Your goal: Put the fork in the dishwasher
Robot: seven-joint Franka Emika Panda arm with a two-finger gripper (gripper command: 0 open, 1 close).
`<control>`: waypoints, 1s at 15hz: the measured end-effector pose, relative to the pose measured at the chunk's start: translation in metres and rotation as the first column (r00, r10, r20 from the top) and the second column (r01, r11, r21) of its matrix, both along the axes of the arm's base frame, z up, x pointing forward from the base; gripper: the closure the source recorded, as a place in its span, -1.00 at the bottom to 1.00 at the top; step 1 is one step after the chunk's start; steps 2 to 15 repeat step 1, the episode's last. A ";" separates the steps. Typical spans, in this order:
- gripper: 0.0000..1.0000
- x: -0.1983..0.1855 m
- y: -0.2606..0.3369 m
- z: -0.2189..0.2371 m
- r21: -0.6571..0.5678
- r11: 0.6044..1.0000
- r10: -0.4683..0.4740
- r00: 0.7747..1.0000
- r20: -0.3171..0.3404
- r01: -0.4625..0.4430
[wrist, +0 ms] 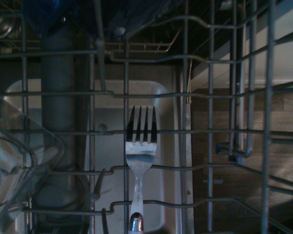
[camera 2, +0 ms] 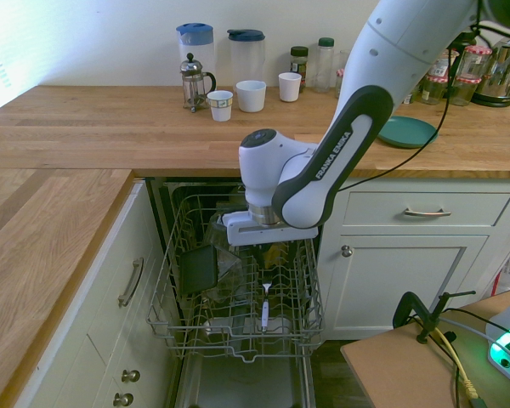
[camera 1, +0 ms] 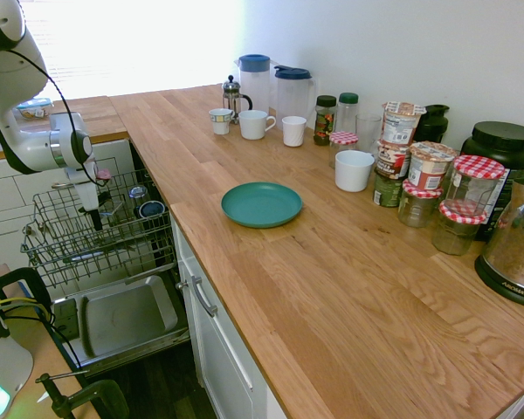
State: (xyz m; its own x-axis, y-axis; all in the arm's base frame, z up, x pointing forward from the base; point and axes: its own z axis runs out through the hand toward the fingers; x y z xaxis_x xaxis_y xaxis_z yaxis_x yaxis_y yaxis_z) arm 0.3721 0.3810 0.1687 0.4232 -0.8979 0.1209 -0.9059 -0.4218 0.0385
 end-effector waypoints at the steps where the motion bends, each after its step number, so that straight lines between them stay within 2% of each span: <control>1: -1.00 -0.002 -0.003 0.015 0.001 1.000 -0.004 1.000 0.012 0.004; 15: -1.00 -0.002 -0.003 0.015 0.001 1.000 -0.004 1.000 0.012 0.004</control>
